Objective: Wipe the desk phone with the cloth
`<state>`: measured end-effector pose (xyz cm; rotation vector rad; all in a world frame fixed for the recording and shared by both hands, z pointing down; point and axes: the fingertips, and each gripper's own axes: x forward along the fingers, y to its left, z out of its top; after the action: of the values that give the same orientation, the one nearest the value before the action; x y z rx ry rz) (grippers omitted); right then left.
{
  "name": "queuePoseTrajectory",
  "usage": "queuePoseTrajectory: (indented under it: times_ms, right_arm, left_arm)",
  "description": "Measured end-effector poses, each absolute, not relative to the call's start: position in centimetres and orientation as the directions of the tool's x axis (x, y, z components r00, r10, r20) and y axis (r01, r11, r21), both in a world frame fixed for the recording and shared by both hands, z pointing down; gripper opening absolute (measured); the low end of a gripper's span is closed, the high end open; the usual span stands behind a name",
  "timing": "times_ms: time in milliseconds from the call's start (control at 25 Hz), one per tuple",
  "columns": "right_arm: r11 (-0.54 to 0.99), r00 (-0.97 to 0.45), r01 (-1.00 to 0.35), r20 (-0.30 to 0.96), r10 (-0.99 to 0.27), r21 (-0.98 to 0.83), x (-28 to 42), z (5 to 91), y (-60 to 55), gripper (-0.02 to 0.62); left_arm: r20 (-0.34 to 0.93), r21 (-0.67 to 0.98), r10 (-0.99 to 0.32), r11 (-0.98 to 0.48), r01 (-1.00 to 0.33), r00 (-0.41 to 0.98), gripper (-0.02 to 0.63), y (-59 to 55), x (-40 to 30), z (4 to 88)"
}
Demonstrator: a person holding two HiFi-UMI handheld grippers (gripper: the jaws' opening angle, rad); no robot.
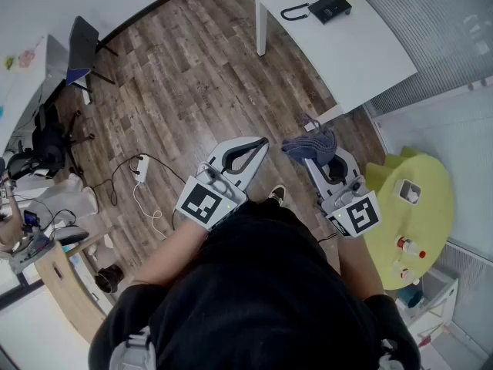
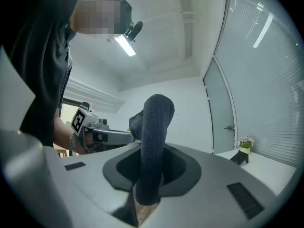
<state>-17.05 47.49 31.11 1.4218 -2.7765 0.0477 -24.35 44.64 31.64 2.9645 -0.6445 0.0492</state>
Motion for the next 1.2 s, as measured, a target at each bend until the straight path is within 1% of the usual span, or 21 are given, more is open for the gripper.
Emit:
queuePoseTrajectory:
  times_ms: [640,840,1200]
  right_arm:
    - [0.596,-0.596,-0.803,0.042,-0.802,-0.006,-17.9,30.8,47.6,0.092]
    - [0.600,-0.600,-0.800,0.033,-0.799,-0.017,-17.2,30.5,47.6,0.092]
    - [0.641,-0.639,-0.767,0.051,-0.767,0.025,-16.2,30.5,48.0,0.092]
  left_arm:
    - [0.054,0.095,-0.426,-0.898,-0.429,0.903,0.011,44.8,-25.3,31.4]
    - [0.054,0.086,-0.436,-0.894,-0.440,0.898,0.011,45.1,-25.0,31.2]
    - [0.066,0.079,-0.465,-0.879,-0.469,0.883,0.011,45.7,-23.5,31.1]
